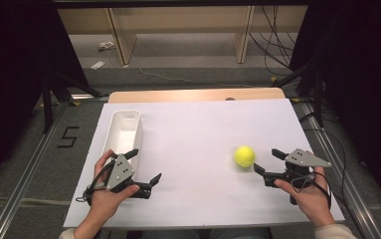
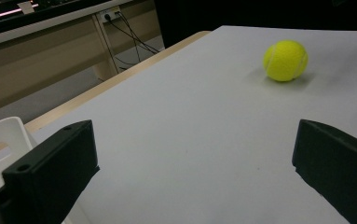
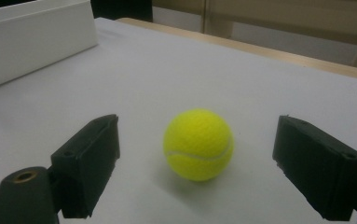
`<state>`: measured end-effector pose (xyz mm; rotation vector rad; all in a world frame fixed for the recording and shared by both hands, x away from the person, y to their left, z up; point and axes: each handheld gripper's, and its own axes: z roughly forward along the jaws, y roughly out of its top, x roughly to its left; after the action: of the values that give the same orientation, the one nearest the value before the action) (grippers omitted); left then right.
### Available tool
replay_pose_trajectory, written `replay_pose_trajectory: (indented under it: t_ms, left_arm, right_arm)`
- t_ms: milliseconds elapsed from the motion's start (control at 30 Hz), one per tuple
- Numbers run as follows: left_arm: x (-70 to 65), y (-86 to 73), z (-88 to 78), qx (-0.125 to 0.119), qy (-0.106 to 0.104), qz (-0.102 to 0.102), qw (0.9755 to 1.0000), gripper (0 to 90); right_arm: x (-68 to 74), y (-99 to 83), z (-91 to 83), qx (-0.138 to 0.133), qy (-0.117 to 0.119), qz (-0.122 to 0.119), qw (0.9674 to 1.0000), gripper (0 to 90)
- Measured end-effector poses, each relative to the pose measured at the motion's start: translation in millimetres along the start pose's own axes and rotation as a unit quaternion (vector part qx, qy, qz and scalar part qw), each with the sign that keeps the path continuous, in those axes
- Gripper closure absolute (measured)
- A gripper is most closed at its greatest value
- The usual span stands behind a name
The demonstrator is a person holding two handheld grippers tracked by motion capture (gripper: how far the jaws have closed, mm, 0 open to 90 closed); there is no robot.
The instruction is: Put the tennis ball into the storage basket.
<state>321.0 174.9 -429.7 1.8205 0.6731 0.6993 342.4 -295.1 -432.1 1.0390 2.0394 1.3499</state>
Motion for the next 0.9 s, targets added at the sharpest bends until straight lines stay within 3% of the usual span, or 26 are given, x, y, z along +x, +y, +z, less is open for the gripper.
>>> replay_pose_trajectory:
  t_ms: [400,900]
  left_arm:
    - [-2.3,0.2,-0.8,-0.002,-0.005,0.002,1.0000,0.0]
    - [-2.1,1.1,-1.3,-0.004,-0.005,0.000,1.0000,0.0]
  right_arm:
    - [1.4,2.3,4.4,0.003,-0.008,0.000,1.0000,15.5]
    - [5.0,11.1,31.7,0.022,-0.011,-0.020,0.9995,15.5]
